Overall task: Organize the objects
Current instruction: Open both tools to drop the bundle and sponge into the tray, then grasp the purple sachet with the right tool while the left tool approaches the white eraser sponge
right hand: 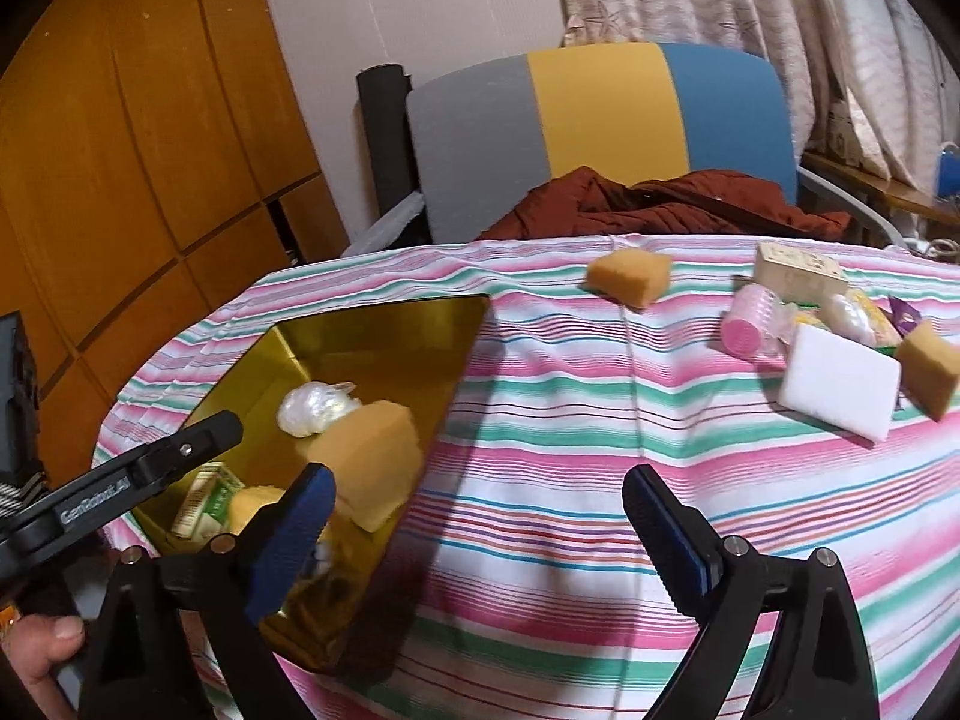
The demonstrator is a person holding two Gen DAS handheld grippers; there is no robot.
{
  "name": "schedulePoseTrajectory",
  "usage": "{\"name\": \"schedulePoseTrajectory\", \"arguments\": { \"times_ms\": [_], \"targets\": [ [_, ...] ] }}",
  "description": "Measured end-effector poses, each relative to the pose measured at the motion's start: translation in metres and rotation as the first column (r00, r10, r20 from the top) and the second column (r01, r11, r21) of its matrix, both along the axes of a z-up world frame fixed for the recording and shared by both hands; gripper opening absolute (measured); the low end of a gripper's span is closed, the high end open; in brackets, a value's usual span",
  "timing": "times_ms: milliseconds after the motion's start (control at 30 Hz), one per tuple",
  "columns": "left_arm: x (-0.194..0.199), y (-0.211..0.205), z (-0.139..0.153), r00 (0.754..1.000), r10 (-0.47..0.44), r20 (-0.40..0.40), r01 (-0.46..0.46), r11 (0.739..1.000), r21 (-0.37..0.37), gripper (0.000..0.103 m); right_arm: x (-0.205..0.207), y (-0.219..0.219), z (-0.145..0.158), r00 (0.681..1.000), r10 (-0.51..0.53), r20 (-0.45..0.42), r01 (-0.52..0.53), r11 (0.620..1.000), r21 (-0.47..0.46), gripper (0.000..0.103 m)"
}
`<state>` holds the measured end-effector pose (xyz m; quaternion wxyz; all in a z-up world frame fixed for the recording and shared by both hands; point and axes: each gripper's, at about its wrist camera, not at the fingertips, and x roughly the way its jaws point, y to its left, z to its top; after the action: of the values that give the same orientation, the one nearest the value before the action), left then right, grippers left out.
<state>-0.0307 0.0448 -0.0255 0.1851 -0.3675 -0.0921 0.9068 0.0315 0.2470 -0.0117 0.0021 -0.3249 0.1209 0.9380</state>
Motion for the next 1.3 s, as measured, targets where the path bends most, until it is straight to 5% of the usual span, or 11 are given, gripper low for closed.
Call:
{"name": "schedulePoseTrajectory", "arguments": {
  "times_ms": [600,933,1167,1300],
  "targets": [
    [0.064,0.084,0.008,0.952,-0.298,-0.066,0.294,0.953,-0.071,0.06,0.015,0.101,-0.024,0.988,-0.134,0.077,0.125,0.986,0.109,0.101],
    [0.098,0.114,0.001,0.912,-0.405,-0.059,0.398,0.912,-0.097,0.06,-0.035,0.187,-0.005,0.986,-0.167,0.03,0.155,0.959,0.238,0.101],
    [0.101,0.123,-0.005,0.914,-0.403,-0.033,0.398,0.911,-0.105,0.06,-0.053,0.211,-0.033,0.984,-0.123,0.132,0.097,0.977,0.187,0.101],
    [0.1,0.133,-0.008,0.911,-0.412,-0.021,0.408,0.906,-0.111,0.06,-0.025,0.204,-0.031,0.991,-0.113,0.074,0.101,0.983,0.151,0.103]
  ]
}}
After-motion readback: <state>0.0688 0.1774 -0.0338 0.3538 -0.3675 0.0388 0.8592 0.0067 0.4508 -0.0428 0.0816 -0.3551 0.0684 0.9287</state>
